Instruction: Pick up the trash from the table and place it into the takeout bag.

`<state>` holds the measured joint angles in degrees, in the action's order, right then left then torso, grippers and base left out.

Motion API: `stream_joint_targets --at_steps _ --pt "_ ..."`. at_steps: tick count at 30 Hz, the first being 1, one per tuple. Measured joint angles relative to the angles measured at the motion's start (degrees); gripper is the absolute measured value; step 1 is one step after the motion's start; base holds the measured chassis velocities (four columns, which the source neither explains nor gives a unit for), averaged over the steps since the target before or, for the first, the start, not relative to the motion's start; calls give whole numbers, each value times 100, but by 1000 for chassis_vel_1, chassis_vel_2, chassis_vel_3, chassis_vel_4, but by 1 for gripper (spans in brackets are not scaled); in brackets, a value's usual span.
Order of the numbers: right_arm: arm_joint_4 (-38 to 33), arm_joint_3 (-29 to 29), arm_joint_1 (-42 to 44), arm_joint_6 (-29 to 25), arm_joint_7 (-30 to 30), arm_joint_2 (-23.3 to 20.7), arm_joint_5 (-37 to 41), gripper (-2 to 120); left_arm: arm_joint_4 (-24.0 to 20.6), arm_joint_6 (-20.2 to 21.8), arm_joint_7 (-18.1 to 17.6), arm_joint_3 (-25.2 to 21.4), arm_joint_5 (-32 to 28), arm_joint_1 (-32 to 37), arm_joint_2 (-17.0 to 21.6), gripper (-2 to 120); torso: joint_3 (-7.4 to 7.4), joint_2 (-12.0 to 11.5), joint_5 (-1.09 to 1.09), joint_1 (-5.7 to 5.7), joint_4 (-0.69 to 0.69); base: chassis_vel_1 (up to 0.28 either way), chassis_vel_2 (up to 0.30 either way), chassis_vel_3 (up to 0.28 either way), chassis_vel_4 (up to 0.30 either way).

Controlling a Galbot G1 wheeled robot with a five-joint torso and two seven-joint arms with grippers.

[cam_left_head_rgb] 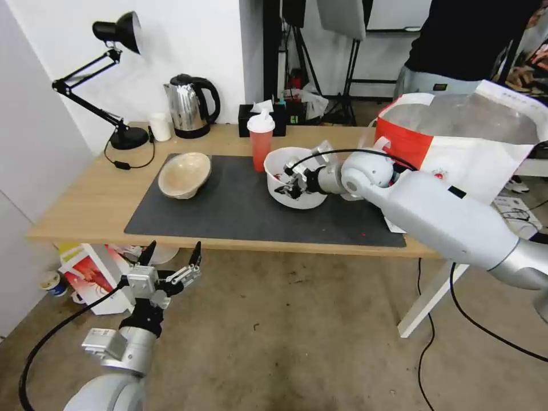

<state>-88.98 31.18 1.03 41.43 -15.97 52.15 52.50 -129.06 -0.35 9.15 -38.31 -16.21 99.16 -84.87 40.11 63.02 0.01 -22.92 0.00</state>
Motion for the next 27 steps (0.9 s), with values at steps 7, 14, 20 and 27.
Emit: stream_joint_targets --at_steps 7,14,20,27 --pt "-358 -173 -309 0 4 -313 120 0 -50 -1 -8 -5 0 14 2 100 0 0 -1 0 0 0 0 0 0" --pt "-487 -218 -604 0 37 -541 182 0 -69 -3 -7 -4 0 44 -5 100 0 0 -1 0 0 0 0 0 0" --pt "-531 -289 -791 0 66 -745 274 0 -132 -5 -5 -2 1 76 -6 100 0 0 0 1 0 0 0 0 0" --pt "-413 -425 -1238 -1 73 -859 519 0 -156 -7 0 1 1 90 -9 100 0 0 -1 0 0 0 0 0 0"
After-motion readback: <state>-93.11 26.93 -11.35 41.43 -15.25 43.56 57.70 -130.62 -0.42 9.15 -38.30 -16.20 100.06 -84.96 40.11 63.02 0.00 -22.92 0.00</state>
